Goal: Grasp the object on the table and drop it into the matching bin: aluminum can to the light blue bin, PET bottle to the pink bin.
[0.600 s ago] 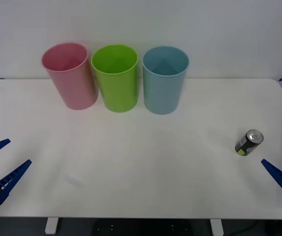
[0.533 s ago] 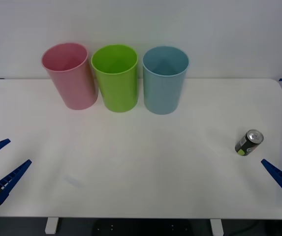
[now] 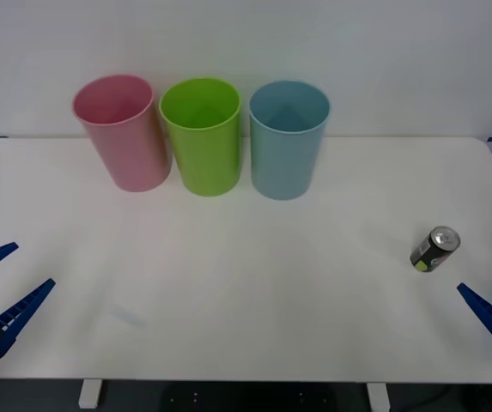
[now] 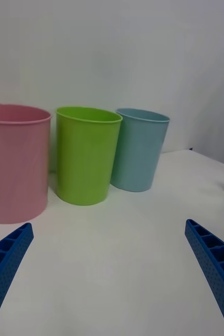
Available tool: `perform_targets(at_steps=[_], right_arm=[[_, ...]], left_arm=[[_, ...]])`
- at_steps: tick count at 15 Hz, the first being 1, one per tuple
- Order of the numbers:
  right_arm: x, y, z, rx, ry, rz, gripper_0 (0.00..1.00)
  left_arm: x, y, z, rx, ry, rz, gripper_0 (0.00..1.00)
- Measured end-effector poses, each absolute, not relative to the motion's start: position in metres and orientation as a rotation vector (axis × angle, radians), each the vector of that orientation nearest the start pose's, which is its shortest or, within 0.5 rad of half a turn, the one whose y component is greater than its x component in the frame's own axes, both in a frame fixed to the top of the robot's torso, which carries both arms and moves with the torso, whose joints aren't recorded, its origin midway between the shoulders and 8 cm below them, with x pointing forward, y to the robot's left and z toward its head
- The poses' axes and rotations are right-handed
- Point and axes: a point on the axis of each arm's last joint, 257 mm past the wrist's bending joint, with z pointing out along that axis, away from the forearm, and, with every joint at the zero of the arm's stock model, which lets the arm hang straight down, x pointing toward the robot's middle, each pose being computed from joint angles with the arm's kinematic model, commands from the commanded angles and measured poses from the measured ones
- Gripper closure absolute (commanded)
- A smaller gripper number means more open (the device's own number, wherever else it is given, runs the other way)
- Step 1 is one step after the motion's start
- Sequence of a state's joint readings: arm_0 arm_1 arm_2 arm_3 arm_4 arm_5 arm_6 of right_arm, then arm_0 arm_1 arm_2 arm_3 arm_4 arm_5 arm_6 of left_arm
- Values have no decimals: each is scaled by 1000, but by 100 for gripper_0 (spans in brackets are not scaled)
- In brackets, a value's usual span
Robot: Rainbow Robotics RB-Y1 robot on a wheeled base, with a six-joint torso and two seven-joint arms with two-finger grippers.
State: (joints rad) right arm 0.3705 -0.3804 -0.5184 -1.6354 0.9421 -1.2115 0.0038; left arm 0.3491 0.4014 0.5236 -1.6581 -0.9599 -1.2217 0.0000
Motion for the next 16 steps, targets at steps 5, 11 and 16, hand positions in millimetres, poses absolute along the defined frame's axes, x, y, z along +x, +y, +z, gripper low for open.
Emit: perform_targets(at_steps=[5, 11, 16], right_arm=[[339, -353, -197, -356, 1517, 506, 0], [339, -376, -219, -348, 1554, 321, 0], [333, -395, -245, -346, 1595, 147, 0]], left_arm=[[342, 330, -169, 465, 1441, -567, 0], [342, 330, -169, 465, 1441, -567, 0], [342, 330, -169, 465, 1441, -567, 0]])
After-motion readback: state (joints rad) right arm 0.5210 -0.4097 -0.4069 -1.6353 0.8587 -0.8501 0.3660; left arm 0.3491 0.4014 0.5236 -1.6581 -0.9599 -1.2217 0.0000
